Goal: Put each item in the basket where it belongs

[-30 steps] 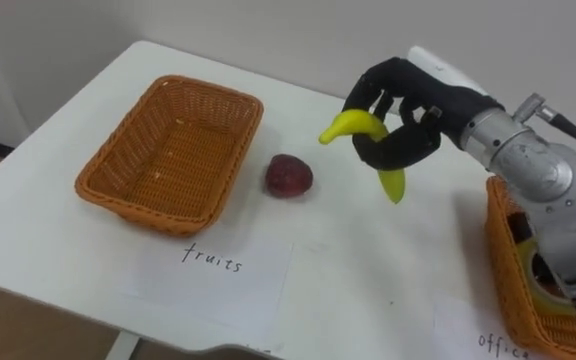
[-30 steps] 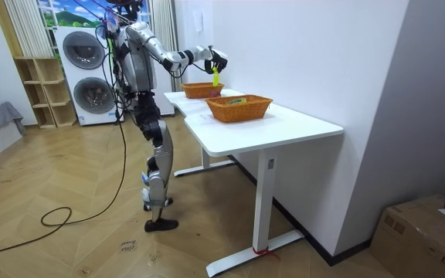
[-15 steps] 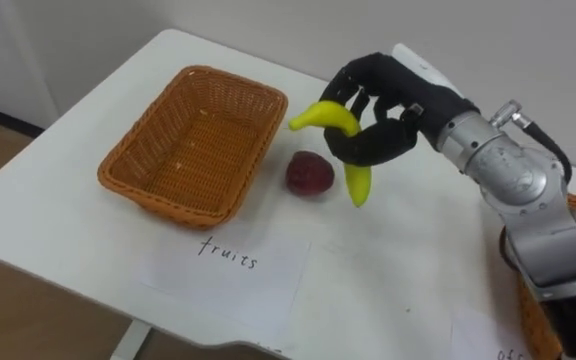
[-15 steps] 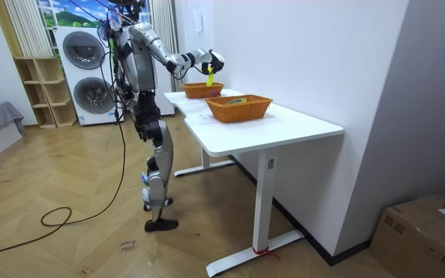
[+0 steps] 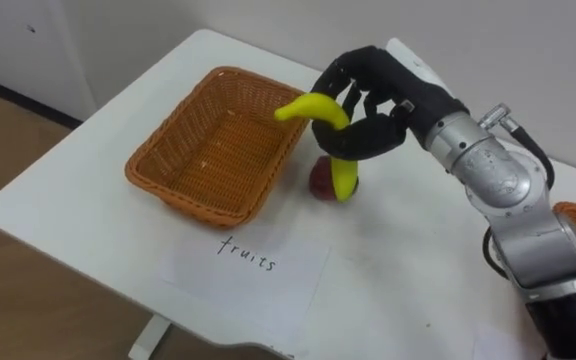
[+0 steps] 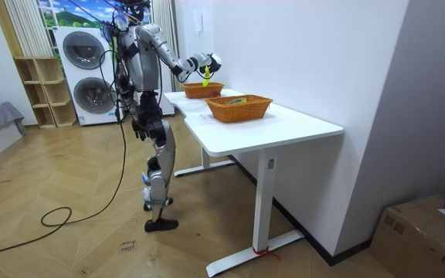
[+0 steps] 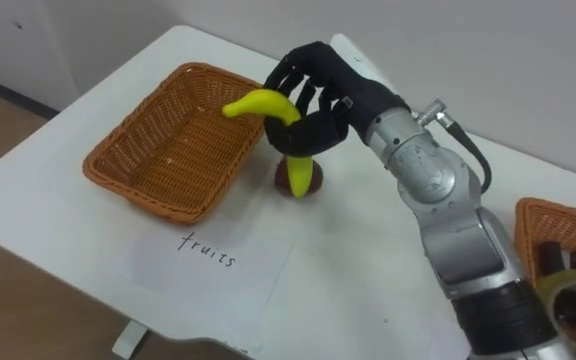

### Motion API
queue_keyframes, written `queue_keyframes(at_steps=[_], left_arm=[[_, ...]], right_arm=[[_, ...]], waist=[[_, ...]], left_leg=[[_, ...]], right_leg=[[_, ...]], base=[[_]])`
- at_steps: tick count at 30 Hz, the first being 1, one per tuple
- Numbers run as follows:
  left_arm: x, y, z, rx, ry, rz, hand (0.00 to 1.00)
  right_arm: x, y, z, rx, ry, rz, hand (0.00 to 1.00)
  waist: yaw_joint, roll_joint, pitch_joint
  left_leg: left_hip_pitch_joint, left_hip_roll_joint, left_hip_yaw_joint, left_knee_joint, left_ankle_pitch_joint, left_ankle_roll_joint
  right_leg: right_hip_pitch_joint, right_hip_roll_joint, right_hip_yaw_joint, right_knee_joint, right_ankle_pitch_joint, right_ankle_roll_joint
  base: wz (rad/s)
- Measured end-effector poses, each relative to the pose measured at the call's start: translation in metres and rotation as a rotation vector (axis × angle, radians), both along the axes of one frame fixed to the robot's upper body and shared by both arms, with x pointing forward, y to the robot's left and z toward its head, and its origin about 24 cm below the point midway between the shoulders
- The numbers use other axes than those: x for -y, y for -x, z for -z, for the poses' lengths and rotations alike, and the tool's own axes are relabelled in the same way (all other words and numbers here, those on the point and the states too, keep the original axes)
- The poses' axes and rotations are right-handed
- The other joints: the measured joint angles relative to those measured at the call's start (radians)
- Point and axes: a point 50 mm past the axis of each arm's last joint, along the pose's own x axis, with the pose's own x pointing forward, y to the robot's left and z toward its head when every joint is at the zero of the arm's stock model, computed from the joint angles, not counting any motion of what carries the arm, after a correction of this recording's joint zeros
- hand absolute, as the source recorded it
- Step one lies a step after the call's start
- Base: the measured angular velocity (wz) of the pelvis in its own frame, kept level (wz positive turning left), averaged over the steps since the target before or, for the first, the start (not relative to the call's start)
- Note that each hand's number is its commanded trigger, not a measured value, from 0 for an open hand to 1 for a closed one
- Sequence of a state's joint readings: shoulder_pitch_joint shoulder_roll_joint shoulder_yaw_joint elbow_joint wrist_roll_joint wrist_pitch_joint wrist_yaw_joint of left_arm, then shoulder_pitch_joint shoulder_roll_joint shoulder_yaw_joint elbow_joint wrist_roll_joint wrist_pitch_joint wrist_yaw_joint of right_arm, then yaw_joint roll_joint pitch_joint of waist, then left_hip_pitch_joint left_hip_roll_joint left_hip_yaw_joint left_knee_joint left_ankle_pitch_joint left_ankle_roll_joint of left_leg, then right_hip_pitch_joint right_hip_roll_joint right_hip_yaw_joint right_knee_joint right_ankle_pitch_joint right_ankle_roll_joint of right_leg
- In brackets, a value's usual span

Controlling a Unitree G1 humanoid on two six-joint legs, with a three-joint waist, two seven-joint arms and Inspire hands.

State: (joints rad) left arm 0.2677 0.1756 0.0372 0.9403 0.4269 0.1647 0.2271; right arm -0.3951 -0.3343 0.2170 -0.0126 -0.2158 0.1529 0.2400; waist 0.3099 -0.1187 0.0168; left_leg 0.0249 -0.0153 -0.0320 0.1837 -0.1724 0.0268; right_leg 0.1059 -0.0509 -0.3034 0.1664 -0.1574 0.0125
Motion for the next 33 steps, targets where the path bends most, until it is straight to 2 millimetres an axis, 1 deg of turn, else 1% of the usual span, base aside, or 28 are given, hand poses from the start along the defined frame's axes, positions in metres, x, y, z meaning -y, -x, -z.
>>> queue_keyframes(at_steps=[5,9,13,16,17,20,25,27,28,30,31,33], left_arm=[[0.002,0.002,0.001,-0.006,0.007,0.0,0.0],[0.003,0.006,0.001,-0.018,0.014,-0.002,0.0],[0.004,0.012,0.001,-0.032,0.037,-0.002,0.0],[0.004,0.014,0.0,-0.035,0.048,-0.001,0.0],[0.004,0.014,0.001,-0.039,0.056,-0.001,0.0],[0.004,0.014,0.001,-0.046,0.059,0.009,0.0],[0.005,0.012,0.001,-0.049,0.073,0.02,0.0],[0.005,0.01,0.0,-0.053,0.067,0.036,0.0],[0.005,0.009,0.0,-0.051,0.063,0.041,0.0],[0.005,0.008,-0.001,-0.051,0.061,0.04,0.0],[0.005,0.008,-0.001,-0.054,0.064,0.039,0.0],[0.006,0.009,0.0,-0.062,0.068,0.036,0.0]], right_arm=[[-0.006,-0.001,0.004,-0.026,-0.074,-0.009,1.0],[-0.006,-0.002,0.008,-0.046,-0.088,-0.003,1.0],[-0.006,-0.006,0.006,-0.048,-0.131,0.001,1.0],[-0.005,-0.009,0.005,-0.044,-0.168,0.025,1.0],[-0.005,-0.009,0.004,-0.039,-0.18,0.035,1.0],[-0.005,-0.009,0.004,-0.033,-0.214,0.052,1.0],[-0.012,-0.008,0.007,-0.069,-0.326,0.037,1.0],[-0.012,-0.011,0.01,-0.091,-0.361,0.042,1.0],[-0.012,-0.014,0.011,-0.102,-0.374,0.054,1.0],[-0.011,-0.017,0.012,-0.111,-0.394,0.071,1.0],[-0.011,-0.017,0.011,-0.11,-0.403,0.074,1.0],[-0.012,-0.017,0.01,-0.115,-0.426,0.072,1.0]], waist=[[0.001,0.004,0.0027],[0.003,0.007,0.0044],[0.002,0.012,0.0069],[0.002,0.016,0.0044],[0.001,0.018,0.0031],[0.002,0.019,-0.0021],[0.012,0.017,-0.004],[0.02,0.018,-0.004],[0.024,0.018,-0.004],[0.025,0.018,-0.0038],[0.026,0.019,-0.004],[0.029,0.022,-0.0047]], left_leg=[[0.007,0.0,-0.002,0.002,0.0,0.0],[0.005,-0.001,-0.007,0.003,0.0,0.0],[0.002,-0.002,-0.011,0.008,0.0,0.0],[-0.003,-0.006,-0.017,0.015,0.0,0.0],[-0.005,-0.013,-0.024,0.017,0.0,0.0],[-0.006,-0.014,-0.032,0.018,0.001,0.002],[-0.006,-0.015,-0.039,0.019,0.003,0.004],[-0.008,-0.017,-0.039,0.021,0.003,0.005],[-0.011,-0.018,-0.04,0.023,0.004,0.006],[-0.017,-0.022,-0.052,0.027,0.005,0.008],[-0.022,-0.028,-0.058,0.032,0.005,0.008],[-0.022,-0.031,-0.061,0.034,0.006,0.01]], right_leg=[[0.009,0.0,0.001,0.0,0.0,0.0],[0.012,-0.001,0.001,0.0,0.0,0.0],[0.013,-0.001,-0.005,-0.001,-0.001,0.001],[0.014,-0.003,-0.016,-0.001,-0.001,0.001],[0.015,-0.005,-0.024,-0.001,-0.001,0.001],[0.019,-0.006,-0.029,0.0,-0.001,0.001],[0.023,-0.01,-0.031,0.0,-0.002,0.002],[0.023,-0.012,-0.033,0.0,-0.002,0.003],[0.023,-0.013,-0.042,0.0,-0.002,0.003],[0.023,-0.017,-0.055,0.0,-0.002,0.004],[0.023,-0.019,-0.056,0.0,-0.005,0.007],[0.024,-0.021,-0.058,0.0,-0.005,0.008]], base=[[0.0],[0.03],[0.0],[0.07],[0.16],[0.09],[0.04],[0.02],[0.09],[0.16],[0.14],[0.08]])
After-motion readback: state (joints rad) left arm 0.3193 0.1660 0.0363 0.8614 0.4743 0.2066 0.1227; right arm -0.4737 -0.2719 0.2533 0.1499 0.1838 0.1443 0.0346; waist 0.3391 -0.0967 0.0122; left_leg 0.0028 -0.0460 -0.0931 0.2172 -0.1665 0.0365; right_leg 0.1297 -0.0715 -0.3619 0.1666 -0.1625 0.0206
